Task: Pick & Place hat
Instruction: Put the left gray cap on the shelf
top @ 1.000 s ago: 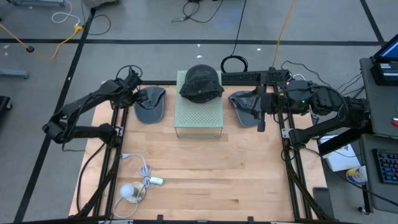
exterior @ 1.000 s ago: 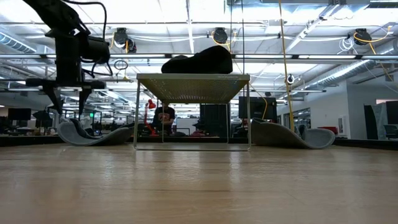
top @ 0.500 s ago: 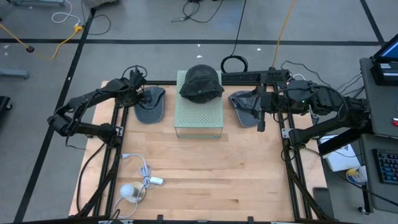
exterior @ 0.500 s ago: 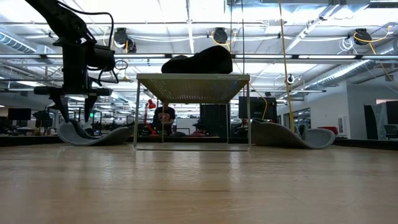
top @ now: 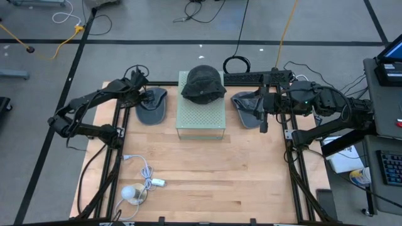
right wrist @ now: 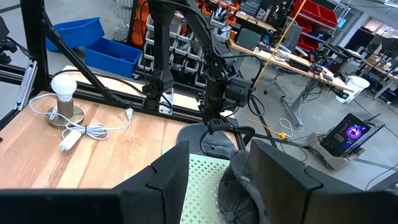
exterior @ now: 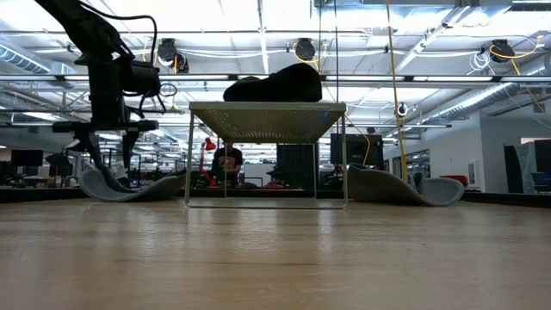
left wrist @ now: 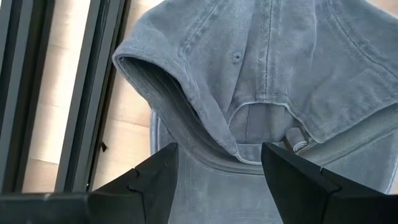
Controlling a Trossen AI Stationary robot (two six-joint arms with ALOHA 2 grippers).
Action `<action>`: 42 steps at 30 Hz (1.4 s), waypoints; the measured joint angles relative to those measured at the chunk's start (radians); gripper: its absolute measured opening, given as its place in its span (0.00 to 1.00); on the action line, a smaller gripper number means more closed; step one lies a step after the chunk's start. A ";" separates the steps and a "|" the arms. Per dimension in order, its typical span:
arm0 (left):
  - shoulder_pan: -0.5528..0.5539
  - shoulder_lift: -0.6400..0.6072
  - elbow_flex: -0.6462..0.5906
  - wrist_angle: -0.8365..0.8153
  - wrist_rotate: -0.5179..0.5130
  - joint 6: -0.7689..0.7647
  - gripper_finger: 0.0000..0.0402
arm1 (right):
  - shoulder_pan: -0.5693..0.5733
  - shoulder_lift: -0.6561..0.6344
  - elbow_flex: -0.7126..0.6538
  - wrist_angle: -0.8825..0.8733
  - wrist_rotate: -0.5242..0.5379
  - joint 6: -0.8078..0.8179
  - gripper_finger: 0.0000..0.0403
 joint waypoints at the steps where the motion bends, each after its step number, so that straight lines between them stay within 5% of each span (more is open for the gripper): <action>1: 0.000 0.000 0.000 -0.001 0.000 0.000 0.58 | 0.000 0.000 0.000 0.000 0.000 0.000 0.41; 24: 0.000 -0.011 0.000 -0.014 -0.033 -0.034 0.58 | 0.001 0.000 0.000 0.000 0.000 0.079 0.41; 30: 0.000 -0.017 -0.002 -0.143 -0.115 -0.034 0.58 | 0.001 0.000 0.000 0.000 0.000 0.079 0.41; 42: -0.009 -0.017 -0.238 0.161 0.045 -0.076 0.58 | 0.001 0.005 0.000 0.000 0.000 0.079 0.41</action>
